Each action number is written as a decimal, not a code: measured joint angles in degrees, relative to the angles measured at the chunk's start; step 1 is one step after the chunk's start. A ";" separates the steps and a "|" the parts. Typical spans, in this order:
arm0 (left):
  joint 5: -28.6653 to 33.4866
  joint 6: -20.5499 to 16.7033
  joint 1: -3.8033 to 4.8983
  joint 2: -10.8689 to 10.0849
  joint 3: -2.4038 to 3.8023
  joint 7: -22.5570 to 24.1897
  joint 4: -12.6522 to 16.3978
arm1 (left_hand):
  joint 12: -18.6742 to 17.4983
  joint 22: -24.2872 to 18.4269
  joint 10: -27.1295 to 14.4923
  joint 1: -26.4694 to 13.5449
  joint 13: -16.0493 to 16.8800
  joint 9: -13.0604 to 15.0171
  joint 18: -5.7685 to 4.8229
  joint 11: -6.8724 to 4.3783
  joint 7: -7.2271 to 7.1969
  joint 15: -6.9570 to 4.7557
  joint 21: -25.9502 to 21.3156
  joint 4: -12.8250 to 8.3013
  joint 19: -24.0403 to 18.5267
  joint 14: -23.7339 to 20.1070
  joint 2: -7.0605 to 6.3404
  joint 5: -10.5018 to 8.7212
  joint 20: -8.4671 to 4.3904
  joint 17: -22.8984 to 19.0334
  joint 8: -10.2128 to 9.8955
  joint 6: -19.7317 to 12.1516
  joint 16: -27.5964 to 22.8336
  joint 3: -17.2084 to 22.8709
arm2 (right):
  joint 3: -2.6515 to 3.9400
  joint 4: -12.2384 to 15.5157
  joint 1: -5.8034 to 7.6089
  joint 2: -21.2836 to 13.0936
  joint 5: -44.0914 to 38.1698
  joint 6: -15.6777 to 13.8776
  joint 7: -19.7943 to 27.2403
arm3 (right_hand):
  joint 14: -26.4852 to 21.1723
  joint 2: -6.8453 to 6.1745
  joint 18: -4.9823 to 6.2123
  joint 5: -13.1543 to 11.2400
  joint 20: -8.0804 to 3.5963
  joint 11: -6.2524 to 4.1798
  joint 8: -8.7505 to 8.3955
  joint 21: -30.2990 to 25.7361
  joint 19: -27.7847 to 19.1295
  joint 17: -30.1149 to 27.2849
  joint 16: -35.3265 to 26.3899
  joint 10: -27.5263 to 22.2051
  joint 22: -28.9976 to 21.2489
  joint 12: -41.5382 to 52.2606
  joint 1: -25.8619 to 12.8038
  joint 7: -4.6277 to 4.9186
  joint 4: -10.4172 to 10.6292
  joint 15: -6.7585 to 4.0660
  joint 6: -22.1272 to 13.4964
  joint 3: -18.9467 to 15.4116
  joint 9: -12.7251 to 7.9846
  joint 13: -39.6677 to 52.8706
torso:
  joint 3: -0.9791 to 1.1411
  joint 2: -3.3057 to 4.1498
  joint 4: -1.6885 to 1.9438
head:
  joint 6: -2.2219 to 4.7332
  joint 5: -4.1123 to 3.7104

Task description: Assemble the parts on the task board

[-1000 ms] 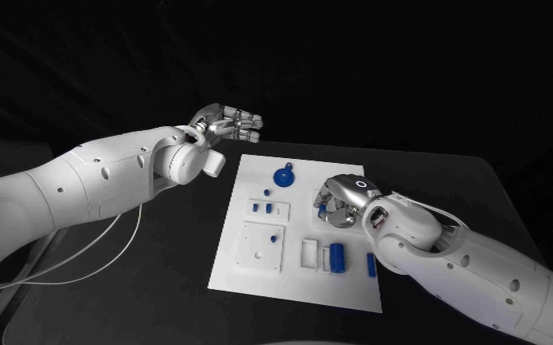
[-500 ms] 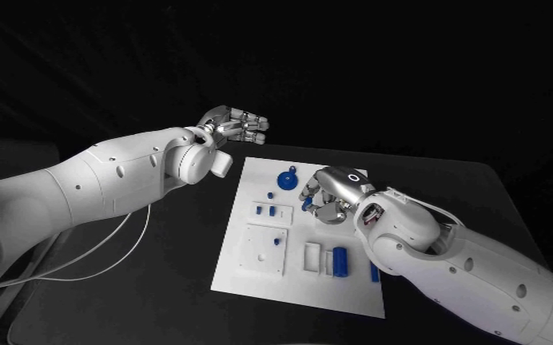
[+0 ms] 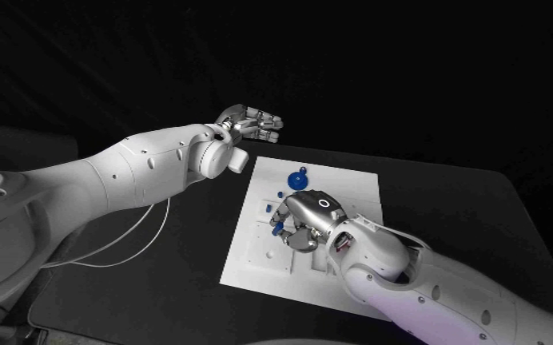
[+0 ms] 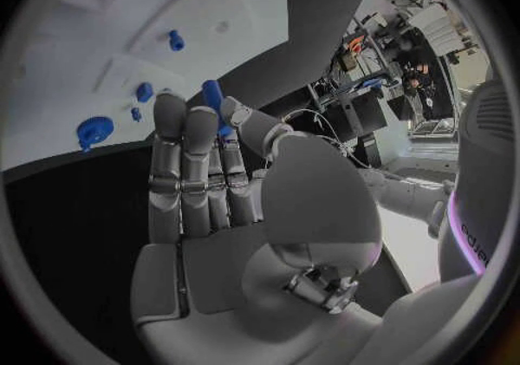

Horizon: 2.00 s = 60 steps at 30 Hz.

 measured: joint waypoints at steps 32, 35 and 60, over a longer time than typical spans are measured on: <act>0.04 0.99 -0.18 2.16 -0.01 0.15 -1.68 | 0.00 -0.31 0.00 0.00 0.00 0.00 0.00 0.00 0.20 0.00 0.00 0.00 0.00 0.00 0.00 0.00 0.00 -0.02 0.00 -1.03 0.00 0.00 | -4.28 -5.85 -2.12 3.65 -1.95 -3.46 0.56 | 0.27 -0.39 0.00 -0.23 0.12 0.00 -0.06 0.00 0.09 0.40 -0.01 0.02 0.31 -0.09 -0.39 -0.14 -0.15 -0.10 0.13 0.49 0.02 0.03 | -0.10 -0.28 -0.01 | -1.24 2.95; 0.04 1.12 -0.18 2.21 -0.01 0.12 -1.69 | 0.00 -0.31 0.00 0.00 0.00 0.00 0.00 0.00 0.20 0.00 0.00 0.00 0.00 0.00 0.00 0.00 0.00 -0.02 0.00 -1.03 0.00 0.00 | -4.44 -5.97 -2.14 3.69 -1.97 -3.36 0.56 | 0.27 -0.38 0.00 -0.26 0.12 0.00 -0.06 0.00 0.10 0.40 -0.01 0.03 0.31 -0.11 -0.38 -0.14 -0.15 -0.10 0.13 0.49 0.01 0.04 | -0.07 -0.28 0.00 | -1.28 3.00; 0.04 1.94 -0.18 2.21 -0.01 -0.02 -1.74 | 0.00 -0.63 0.00 0.00 0.00 0.00 0.00 0.00 0.20 0.00 0.00 0.00 0.00 0.00 0.00 0.00 0.00 -0.04 0.00 -1.03 0.00 0.00 | -4.89 -6.82 -2.20 3.98 -3.44 -2.73 0.14 | 0.27 -0.29 0.00 0.01 0.14 -0.11 0.02 0.00 0.11 0.67 -0.02 0.14 0.65 0.00 -0.28 -0.14 -0.48 -0.09 0.11 0.80 0.05 0.05 | -0.10 -0.29 0.03 | -1.40 3.03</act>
